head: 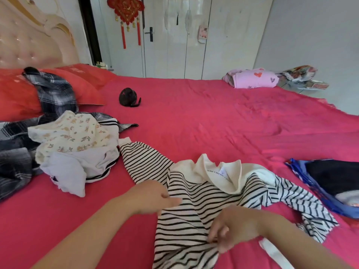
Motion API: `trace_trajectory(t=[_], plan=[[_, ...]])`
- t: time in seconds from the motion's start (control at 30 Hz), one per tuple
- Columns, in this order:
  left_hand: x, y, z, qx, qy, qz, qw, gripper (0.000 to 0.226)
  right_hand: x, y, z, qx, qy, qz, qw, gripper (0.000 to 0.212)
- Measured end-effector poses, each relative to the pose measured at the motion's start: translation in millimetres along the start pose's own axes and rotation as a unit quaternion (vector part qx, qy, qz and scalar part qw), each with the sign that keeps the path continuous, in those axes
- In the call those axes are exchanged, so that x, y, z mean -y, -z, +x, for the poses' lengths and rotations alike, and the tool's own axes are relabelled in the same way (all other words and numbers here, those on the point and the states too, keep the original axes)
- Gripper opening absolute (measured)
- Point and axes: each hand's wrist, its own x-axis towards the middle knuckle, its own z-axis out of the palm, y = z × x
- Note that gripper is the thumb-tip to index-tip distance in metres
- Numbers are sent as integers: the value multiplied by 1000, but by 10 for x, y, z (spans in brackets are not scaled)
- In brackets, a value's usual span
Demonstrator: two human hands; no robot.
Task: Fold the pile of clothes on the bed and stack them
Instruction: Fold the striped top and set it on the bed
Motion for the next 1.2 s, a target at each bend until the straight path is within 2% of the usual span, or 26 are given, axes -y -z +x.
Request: trace_trajectory(t=[0.03, 0.07, 0.1, 0.17, 0.2, 0.23, 0.3, 0.37, 0.47, 0.5, 0.57, 0.63, 0.67, 0.73, 0.8, 0.87, 0.93, 1.0, 1.1, 1.2], plan=[[-62, 17, 94, -66, -1, 21, 998, 57, -32, 57, -66, 8, -3, 29, 1000, 31], [-119, 21, 200, -112, -6, 27, 993, 49, -96, 123, -99, -46, -3, 57, 997, 26], [-180, 18, 304, -132, -13, 18, 991, 40, -200, 199, -108, -143, -12, 77, 987, 22], [-303, -7, 495, -117, -15, -18, 993, 30, -466, 354, -83, -332, -88, 42, 938, 26], [-366, -37, 589, -107, -16, -41, 993, 31, -605, 428, -63, -374, -147, 10, 916, 34], [-438, -79, 685, -104, -17, -68, 992, 30, -745, 497, -35, -382, -200, -22, 902, 43], [-608, -183, 854, -98, -26, -127, 987, 24, -997, 598, 54, -330, -270, -81, 901, 55], [-762, -324, 990, -38, -27, -201, 979, 23, -1169, 662, 159, -283, -308, -94, 904, 61], [-957, -517, 1070, 79, -35, -274, 958, 24, -1366, 691, 301, -250, -287, -92, 920, 43], [-996, -564, 1079, 95, -35, -291, 952, 25, -1394, 687, 325, -265, -271, -82, 922, 37], [-1067, -610, 1083, 113, -28, -342, 933, 24, -1354, 694, 331, -348, -249, -41, 903, 26], [-1152, -590, 1072, 99, -22, -401, 910, 20, -1192, 747, 280, -439, -223, -65, 868, 23], [-1196, -554, 1065, 64, -16, -438, 896, 25, -1079, 768, 236, -478, -215, -76, 848, 23], [-1263, -402, 1029, -21, 13, -547, 836, 32, -803, 774, 145, -525, -185, -56, 829, 22], [-1263, -213, 972, -64, 7, -627, 776, 34, -509, 709, 85, -535, -136, -14, 834, 20], [-1217, -19, 872, -95, -9, -613, 784, 32, -168, 590, 43, -513, -68, 31, 855, 18], [-1136, 168, 740, -167, 20, -549, 819, 27, 185, 468, 1, -463, 24, 60, 884, 13], [-1027, 341, 605, -240, 51, -449, 859, 25, 431, 400, -53, -422, 96, 88, 897, 9], [-899, 690, 307, -283, 31, -318, 904, 15, 506, 519, -229, -454, 82, 147, 875, 20], [-854, 1158, -6, -284, -48, -252, 924, 12, 317, 792, -406, -530, -3, 180, 828, 20]])
